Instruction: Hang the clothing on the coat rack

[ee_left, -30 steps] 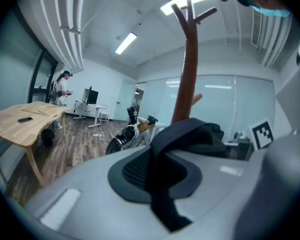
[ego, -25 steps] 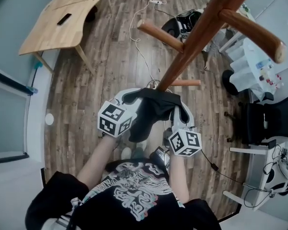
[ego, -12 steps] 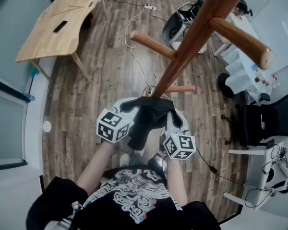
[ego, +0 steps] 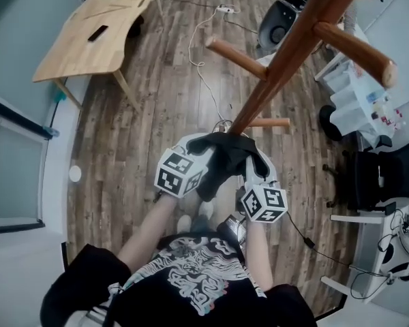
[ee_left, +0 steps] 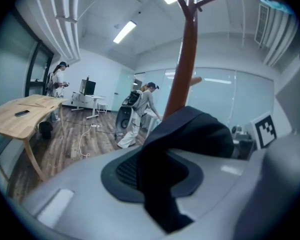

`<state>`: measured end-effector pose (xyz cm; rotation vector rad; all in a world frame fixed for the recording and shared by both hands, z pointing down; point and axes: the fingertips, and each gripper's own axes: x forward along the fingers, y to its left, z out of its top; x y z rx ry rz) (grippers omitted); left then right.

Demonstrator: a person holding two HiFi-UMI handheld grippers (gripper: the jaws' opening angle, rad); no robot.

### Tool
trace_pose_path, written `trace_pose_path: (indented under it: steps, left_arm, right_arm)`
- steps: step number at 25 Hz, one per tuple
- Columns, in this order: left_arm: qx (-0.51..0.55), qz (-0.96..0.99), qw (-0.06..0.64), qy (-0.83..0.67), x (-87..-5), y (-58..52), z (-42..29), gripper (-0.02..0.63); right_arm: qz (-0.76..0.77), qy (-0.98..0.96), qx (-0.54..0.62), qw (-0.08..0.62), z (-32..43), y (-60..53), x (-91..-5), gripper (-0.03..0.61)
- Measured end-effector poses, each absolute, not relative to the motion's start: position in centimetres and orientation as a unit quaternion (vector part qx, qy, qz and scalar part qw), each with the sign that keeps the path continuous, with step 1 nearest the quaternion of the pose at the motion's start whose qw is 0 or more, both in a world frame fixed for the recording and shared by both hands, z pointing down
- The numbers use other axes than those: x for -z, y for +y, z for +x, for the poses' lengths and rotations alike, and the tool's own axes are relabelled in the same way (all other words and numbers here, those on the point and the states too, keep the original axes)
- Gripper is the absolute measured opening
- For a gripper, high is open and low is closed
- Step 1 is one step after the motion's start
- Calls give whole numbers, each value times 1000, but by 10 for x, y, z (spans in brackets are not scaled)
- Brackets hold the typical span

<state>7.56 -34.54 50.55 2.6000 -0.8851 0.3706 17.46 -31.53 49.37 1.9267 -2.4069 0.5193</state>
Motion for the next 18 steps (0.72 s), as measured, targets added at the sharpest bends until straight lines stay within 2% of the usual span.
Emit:
trace_pose_path:
  steps: [2,11,14,18]
  left_arm:
    - [-134,921,187,-316,-506,-345,74,55]
    - [-150,914,192,-324,-513,-339,66,87]
    - [-151,911,200,-329,-518,-335,65,115]
    - [-143,907,167,-359,-505,-334,52,121]
  right_arm:
    - [615,-770,-168,7,175,-316,-493,66]
    - [617,-768,-173,13,182,-310,-496,72]
    - [619,-764,-182,16,187,-302,-501,110]
    - [621,-763,-177,12,187,-294,-494,110]
